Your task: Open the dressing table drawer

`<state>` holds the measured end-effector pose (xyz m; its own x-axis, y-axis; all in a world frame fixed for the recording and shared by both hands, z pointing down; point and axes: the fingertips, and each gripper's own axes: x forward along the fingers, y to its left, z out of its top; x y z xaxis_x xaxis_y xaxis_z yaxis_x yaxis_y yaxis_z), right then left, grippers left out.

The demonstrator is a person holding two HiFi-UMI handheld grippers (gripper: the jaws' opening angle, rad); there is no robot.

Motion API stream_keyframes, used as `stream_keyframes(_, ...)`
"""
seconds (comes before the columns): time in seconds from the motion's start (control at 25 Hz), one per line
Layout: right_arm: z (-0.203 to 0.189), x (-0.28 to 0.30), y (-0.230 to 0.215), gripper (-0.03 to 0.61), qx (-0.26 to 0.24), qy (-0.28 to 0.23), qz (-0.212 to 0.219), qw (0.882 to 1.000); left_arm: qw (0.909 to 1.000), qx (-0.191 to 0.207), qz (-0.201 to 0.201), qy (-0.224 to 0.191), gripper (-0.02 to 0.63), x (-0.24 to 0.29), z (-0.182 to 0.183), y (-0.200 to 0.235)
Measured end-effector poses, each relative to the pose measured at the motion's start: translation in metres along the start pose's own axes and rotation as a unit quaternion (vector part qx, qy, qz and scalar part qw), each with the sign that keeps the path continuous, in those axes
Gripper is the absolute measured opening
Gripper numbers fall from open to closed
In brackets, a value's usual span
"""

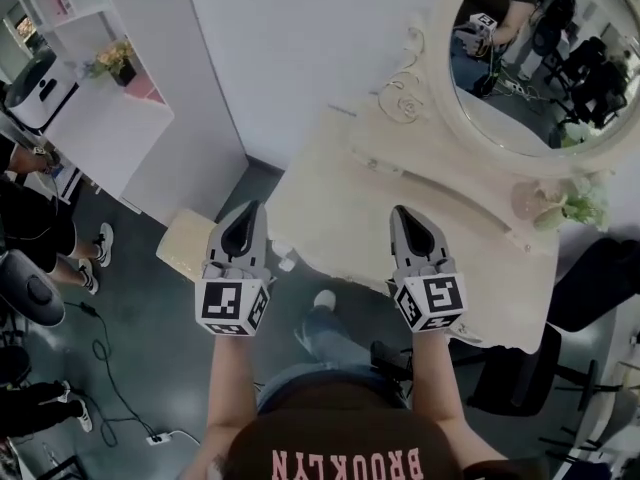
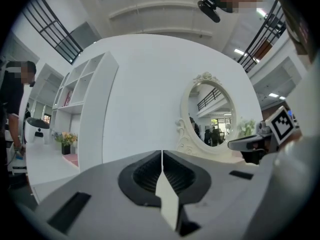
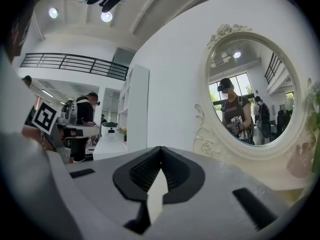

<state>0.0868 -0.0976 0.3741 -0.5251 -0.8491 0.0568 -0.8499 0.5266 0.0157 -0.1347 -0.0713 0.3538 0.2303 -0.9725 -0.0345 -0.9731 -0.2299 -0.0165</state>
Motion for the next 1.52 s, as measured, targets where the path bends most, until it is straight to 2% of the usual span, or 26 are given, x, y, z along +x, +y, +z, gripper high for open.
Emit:
stream_keyframes(0.2, 0.0, 0.057, -0.028, -0.002, 0.002, 0.008, -0.017, 1.0, 0.9998, -0.001, -0.021, 0.0, 0.008, 0.077, 0.001, 0.022)
stream_keyframes(0.4, -0.007, 0.096, -0.058, -0.002, 0.009, 0.021, -0.038, 0.999, 0.9993, -0.003, -0.036, 0.01, 0.008, 0.133, -0.008, 0.025)
stream_keyframes(0.6, -0.013, 0.112, -0.075, -0.002, 0.019, 0.026, -0.055, 0.998, 0.9985, 0.002, -0.049, 0.024, 0.008, 0.162, -0.015, 0.03)
stream_keyframes(0.88, -0.025, 0.117, -0.098, -0.002, 0.033, 0.04, -0.103, 0.993, 0.9971, -0.001, -0.063, 0.042, 0.008, 0.19, -0.026, 0.043)
stream_keyframes(1.2, -0.036, 0.126, -0.115, -0.002, 0.049, 0.051, -0.18, 0.981, 0.991, 0.007, -0.125, 0.048, 0.008, 0.245, -0.035, 0.052)
stream_keyframes(1.52, -0.056, 0.162, -0.108, -0.002, 0.049, 0.075, -0.245, 0.965, 0.983, 0.004, -0.173, 0.062, 0.008, 0.286, -0.055, 0.094)
